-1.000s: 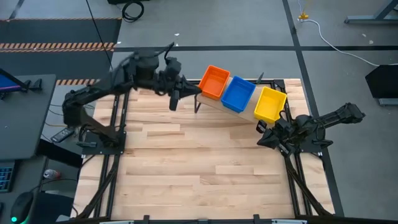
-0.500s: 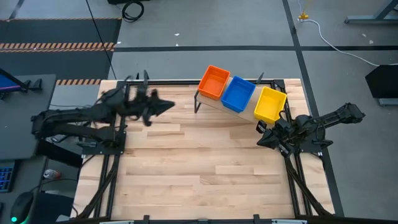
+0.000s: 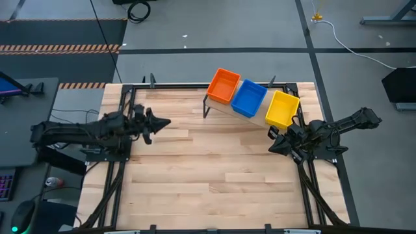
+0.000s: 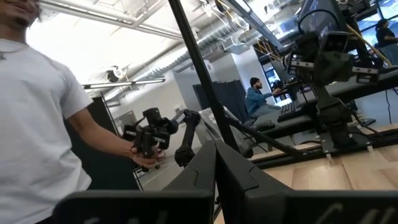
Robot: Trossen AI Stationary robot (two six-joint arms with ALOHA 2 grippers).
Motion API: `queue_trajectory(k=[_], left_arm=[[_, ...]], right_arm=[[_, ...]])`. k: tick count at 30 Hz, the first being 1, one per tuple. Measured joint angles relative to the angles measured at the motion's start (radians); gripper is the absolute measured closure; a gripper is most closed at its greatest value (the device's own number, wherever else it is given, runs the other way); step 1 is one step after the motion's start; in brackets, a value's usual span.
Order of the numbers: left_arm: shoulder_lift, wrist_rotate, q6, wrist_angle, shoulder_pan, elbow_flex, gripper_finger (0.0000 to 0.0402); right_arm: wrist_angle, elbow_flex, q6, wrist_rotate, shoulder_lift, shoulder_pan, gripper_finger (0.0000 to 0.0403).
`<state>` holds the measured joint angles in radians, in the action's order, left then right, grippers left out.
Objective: Stack baskets on shelf by color
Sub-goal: Return to Home Position
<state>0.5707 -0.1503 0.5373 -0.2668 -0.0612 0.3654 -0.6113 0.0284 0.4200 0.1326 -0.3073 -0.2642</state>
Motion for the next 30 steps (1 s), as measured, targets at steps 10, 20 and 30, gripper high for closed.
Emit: queue_trajectory(k=[10,20,30], left_arm=[[-0.126,-0.023,-0.077,-0.257,0.05,-0.232,0.0401],[-0.271,-0.008,-0.134,-0.379,0.049,-0.356,0.04],[-0.283,0.009,-0.167,-0.241,0.043,-0.356,0.0383]], right_arm=[[0.0,0.0,0.0,0.0,0.0,0.0,0.0391],[0.0,0.0,0.0,0.0,0.0,0.0,0.0391],[-0.001,0.0,0.0,0.0,0.0,0.0,0.0391]])
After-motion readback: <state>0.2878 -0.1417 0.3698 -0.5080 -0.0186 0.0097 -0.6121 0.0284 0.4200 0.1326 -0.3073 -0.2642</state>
